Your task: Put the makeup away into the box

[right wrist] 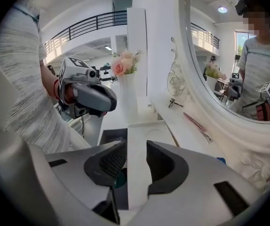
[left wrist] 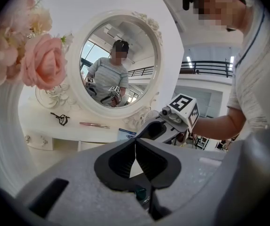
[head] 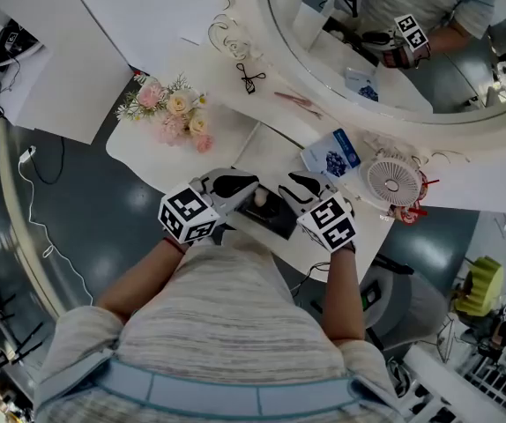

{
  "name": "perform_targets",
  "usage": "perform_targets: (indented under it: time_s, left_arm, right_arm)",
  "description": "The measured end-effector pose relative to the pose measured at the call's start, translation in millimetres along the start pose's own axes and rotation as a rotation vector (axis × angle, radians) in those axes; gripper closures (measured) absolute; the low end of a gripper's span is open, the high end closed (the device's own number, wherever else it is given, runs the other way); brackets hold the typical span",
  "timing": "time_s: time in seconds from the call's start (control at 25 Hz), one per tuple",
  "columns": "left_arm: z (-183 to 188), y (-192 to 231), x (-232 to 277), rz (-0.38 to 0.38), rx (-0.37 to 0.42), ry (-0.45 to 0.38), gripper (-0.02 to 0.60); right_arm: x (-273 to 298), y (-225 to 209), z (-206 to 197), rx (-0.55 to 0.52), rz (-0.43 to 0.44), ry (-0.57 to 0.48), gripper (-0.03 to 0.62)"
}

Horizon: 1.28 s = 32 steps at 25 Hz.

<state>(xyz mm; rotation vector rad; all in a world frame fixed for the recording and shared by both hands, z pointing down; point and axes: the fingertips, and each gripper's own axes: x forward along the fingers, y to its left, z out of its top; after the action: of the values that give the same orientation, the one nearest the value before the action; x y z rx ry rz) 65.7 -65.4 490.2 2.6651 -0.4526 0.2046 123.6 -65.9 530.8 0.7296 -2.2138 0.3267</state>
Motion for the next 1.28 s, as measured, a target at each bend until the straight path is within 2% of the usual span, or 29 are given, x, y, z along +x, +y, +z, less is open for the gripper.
perform_targets:
  time_s: [0.4,0.72,1.12,1.28]
  left_arm:
    - [-4.8,2.4,-3.5,0.011,-0.006,0.008,0.568]
    - [-8.1,7.9,-14.1,0.026,-0.012,0.013,0.568]
    - [-8.1,21.6,-27.9,0.058,-0.016,0.012,0.568]
    - [-8.9,26.0,-31.7,0.067,-0.013,0.016,0.568]
  right_arm:
    - [5.6,-38.4,40.8,0.009,-0.077,-0.070,0.473]
    - [31.8,-65.1,80.2,0.052,-0.124,-0.099,0.480]
    - [68.2,-83.8,110.9,0.099,-0.131,-0.131,0.488]
    - [82.5,-100.2,121.1,0.119,-0.174,-0.155,0.488]
